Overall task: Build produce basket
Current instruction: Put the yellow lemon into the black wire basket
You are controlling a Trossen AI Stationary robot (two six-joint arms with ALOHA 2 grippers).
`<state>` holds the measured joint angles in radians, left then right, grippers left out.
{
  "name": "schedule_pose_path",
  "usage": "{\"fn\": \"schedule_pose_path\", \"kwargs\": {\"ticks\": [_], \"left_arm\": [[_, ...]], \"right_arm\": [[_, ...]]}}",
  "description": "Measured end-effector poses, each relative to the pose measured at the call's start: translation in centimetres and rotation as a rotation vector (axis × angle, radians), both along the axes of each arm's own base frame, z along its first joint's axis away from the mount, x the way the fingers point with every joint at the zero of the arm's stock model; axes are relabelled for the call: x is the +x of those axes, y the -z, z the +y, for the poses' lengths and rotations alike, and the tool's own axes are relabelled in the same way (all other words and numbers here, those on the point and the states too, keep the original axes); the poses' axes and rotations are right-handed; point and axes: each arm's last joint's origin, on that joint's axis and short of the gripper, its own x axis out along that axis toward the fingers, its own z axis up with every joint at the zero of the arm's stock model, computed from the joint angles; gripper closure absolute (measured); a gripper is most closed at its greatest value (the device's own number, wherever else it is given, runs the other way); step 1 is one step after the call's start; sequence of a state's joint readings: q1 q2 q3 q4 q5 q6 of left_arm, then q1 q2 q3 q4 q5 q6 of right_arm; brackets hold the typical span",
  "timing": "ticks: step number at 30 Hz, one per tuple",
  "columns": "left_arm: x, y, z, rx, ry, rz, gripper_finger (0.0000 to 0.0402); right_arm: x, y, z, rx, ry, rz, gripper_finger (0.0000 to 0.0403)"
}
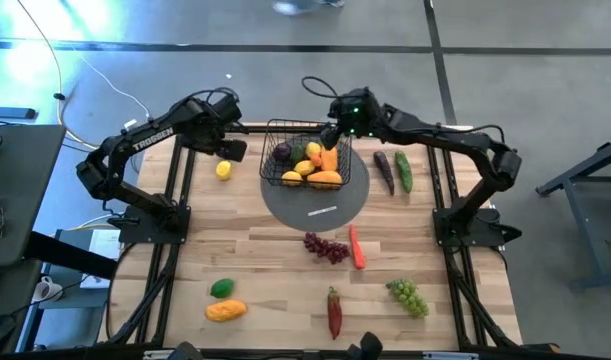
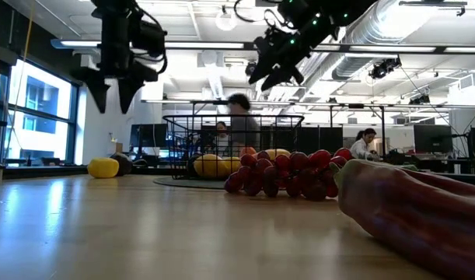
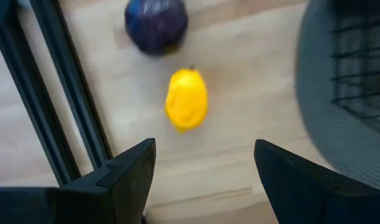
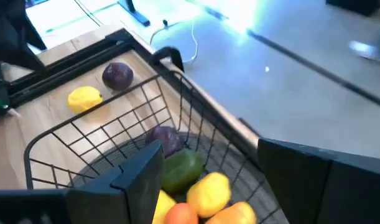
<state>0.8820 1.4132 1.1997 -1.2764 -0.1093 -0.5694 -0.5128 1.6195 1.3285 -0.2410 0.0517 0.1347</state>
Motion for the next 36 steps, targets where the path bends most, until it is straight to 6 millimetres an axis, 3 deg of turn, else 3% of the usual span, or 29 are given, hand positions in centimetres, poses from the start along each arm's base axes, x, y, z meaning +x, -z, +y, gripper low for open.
{"fn": "schedule_pose_path", "kwargs": {"ticks": [6, 18, 36], "left_arm": [[-0.2, 3.0, -0.5, -0.024, -0.101, 0.014, 0.0138], [-0.3, 7.0, -0.8, 0.004, -0.193, -0.023, 0.0138], [-0.8, 10.7, -1.1, 0.104, -0.258, -0.046, 0.0138]], "right_arm": [[-1.3, -1.5, -0.2, -0.083, -0.022, 0.012, 0.0162], [-1.5, -1.4, -0.5, -0.093, -0.029, 0.039, 0.0162], [-1.5, -1.3, -0.5, -0.091, -0.029, 0.042, 0.0162]]}}
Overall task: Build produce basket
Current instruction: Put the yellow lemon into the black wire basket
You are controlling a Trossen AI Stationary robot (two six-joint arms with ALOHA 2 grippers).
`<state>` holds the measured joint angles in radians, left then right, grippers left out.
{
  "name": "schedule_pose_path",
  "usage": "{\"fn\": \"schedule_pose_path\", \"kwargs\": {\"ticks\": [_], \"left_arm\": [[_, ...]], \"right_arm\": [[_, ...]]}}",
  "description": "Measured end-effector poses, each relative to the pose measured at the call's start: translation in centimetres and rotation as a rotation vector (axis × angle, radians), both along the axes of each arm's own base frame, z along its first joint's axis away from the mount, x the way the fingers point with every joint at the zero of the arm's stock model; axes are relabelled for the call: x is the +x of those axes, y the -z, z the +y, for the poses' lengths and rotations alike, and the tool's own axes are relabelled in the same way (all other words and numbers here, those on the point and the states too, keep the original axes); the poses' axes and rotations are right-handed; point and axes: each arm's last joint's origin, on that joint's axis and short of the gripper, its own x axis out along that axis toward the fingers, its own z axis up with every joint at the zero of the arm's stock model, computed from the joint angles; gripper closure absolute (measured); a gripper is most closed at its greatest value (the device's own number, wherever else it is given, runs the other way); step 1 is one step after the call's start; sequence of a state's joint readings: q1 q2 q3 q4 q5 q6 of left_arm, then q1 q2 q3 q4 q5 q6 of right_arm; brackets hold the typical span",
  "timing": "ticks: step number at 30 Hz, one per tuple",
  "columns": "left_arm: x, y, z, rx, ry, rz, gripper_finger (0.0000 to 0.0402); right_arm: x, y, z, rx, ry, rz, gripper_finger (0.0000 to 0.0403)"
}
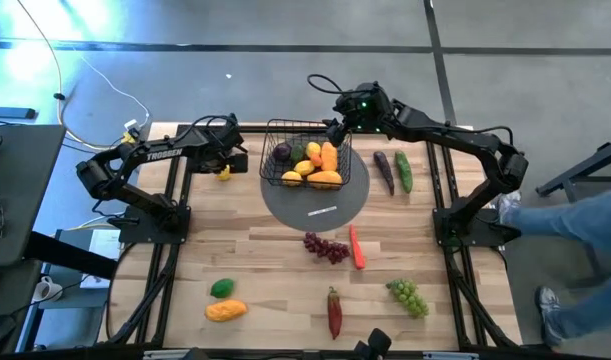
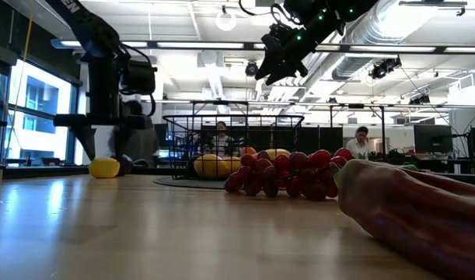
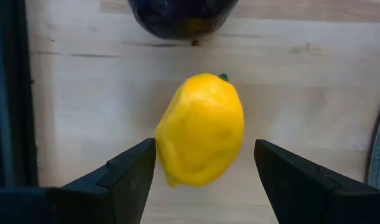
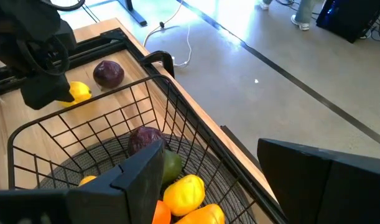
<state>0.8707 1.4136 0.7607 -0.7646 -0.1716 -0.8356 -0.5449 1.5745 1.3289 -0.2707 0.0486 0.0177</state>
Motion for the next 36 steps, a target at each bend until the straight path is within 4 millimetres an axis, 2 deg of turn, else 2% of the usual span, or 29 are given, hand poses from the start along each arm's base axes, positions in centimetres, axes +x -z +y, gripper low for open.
{"fn": "schedule_pose_path", "kwargs": {"ticks": [13, 20, 23, 31, 36], "left_arm": [[-0.7, 1.6, -0.3, 0.045, -0.019, 0.026, 0.0138], [-1.1, 1.7, 0.0, 0.031, -0.004, 0.028, 0.0142], [-1.4, 1.7, 0.1, 0.024, 0.01, 0.027, 0.0164], [-1.5, 1.7, 0.2, 0.011, 0.095, 0.037, 0.0263], [-1.4, 1.5, 0.1, -0.013, 0.138, -0.006, 0.0276]], "right_arm": [[0.0, 0.0, 0.0, 0.006, 0.003, -0.004, 0.0162], [0.0, 0.0, 0.0, 0.007, 0.004, -0.005, 0.0162], [0.1, 0.0, 0.1, 0.006, 0.002, -0.005, 0.0162], [0.0, 0.0, 0.0, -0.002, 0.022, 0.0, 0.0162], [0.0, 0.0, 0.0, -0.002, 0.023, -0.001, 0.0162]]}}
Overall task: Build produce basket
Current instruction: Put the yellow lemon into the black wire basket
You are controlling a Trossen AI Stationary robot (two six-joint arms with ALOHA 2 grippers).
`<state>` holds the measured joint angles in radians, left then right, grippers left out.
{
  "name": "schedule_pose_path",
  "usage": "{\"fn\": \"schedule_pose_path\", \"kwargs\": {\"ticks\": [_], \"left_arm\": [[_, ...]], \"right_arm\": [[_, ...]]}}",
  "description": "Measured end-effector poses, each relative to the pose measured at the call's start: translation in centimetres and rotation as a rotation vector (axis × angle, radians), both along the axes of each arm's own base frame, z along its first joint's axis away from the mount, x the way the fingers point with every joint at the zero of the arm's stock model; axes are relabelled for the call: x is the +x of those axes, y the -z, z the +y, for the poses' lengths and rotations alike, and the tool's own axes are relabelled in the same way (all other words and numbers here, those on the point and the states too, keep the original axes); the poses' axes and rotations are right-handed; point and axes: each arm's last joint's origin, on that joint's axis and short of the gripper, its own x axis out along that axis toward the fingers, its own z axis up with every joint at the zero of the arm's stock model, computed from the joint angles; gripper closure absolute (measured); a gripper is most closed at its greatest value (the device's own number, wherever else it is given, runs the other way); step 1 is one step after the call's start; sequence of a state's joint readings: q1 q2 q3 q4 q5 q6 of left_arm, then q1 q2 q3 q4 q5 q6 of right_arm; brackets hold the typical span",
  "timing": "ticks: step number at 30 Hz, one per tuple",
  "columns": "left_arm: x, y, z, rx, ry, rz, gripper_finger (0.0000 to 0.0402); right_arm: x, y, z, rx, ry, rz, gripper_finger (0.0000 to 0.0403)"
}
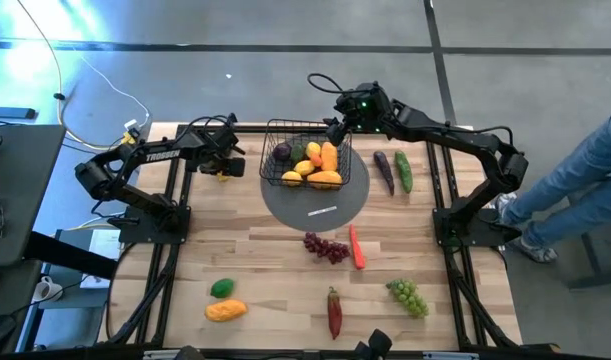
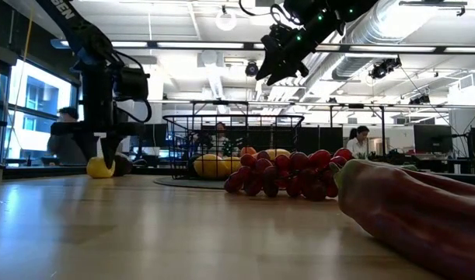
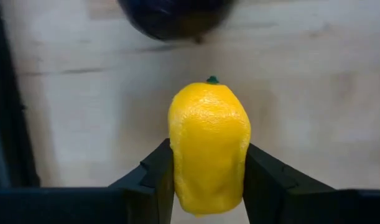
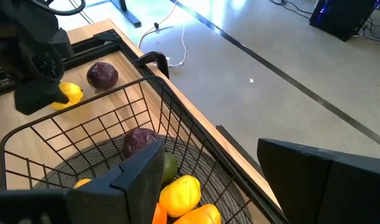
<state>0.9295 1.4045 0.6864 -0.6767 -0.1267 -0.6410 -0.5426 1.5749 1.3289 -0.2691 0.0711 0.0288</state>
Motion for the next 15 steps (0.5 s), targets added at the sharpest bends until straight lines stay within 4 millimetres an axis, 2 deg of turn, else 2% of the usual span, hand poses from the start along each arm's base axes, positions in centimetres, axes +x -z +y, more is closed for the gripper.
{"fn": "schedule_pose_path", "kwargs": {"ticks": [6, 15], "left_arm": [[0.7, -2.6, 0.7, 0.069, 0.038, -0.093, 0.0274], [1.9, -9.9, 1.9, 0.309, 0.123, -0.226, 0.0274]], "right_arm": [[0.0, 0.0, 0.0, 0.0, 0.0, 0.001, 0.0162], [0.0, 0.0, 0.0, -0.009, 0.019, 0.006, 0.0162]]}}
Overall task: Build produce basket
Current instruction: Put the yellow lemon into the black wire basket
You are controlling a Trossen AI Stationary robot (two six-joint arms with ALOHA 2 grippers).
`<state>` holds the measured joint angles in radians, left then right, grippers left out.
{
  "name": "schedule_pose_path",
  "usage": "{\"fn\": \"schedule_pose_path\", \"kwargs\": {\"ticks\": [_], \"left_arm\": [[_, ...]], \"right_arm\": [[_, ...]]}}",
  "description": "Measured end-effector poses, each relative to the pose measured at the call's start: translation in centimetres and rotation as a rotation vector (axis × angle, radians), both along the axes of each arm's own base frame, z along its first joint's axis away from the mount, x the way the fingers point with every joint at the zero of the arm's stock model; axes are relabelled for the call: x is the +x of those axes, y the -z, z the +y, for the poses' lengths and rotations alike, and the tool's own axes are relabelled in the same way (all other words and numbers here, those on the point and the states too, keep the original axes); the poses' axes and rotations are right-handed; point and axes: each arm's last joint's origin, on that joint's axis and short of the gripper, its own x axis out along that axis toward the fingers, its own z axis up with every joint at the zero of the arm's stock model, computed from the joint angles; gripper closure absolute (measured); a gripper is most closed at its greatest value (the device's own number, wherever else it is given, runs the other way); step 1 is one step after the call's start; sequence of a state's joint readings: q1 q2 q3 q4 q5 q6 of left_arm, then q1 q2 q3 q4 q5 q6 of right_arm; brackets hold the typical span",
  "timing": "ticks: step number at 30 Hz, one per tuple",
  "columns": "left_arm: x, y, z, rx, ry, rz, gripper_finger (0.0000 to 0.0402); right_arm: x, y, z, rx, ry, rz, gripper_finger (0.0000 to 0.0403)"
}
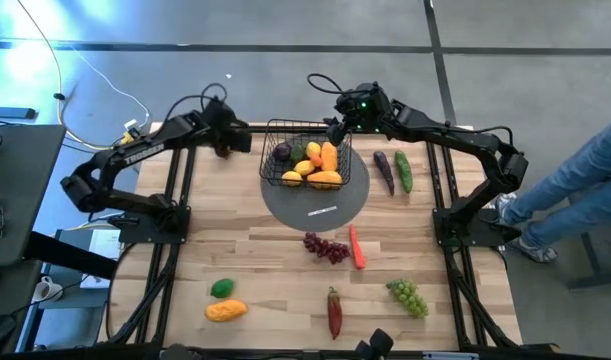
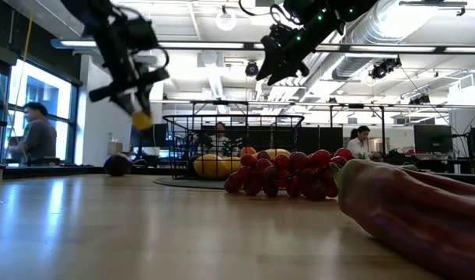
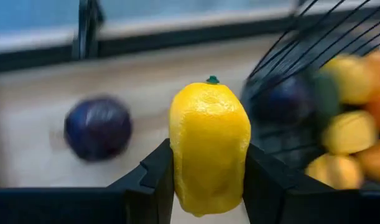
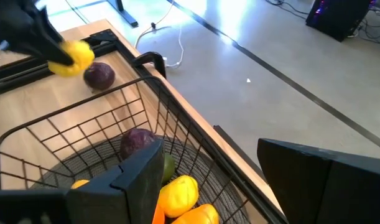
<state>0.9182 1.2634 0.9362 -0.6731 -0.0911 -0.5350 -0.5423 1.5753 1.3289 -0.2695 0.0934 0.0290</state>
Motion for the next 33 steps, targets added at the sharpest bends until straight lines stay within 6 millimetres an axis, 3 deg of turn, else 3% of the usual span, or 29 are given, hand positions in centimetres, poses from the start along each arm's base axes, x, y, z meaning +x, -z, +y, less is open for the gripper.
{"fn": "schedule_pose_path", "kwargs": {"ticks": [8, 17, 25, 33], "left_arm": [[2.3, -4.4, 0.1, 0.191, 0.114, -0.109, 0.0274], [5.3, -6.2, -1.2, 0.336, 0.232, -0.238, 0.0274], [7.2, -5.6, -2.4, 0.317, 0.317, -0.239, 0.0274], [10.3, -2.3, -2.8, 0.222, 0.39, -0.156, 0.0274]], "right_arm": [[0.0, 0.0, 0.0, -0.005, 0.011, 0.003, 0.0162], [0.0, 0.0, 0.0, -0.005, 0.011, 0.003, 0.0162], [0.0, 0.0, 0.0, -0.005, 0.011, 0.003, 0.0162], [0.0, 0.0, 0.0, -0.006, 0.011, 0.003, 0.0162]]}}
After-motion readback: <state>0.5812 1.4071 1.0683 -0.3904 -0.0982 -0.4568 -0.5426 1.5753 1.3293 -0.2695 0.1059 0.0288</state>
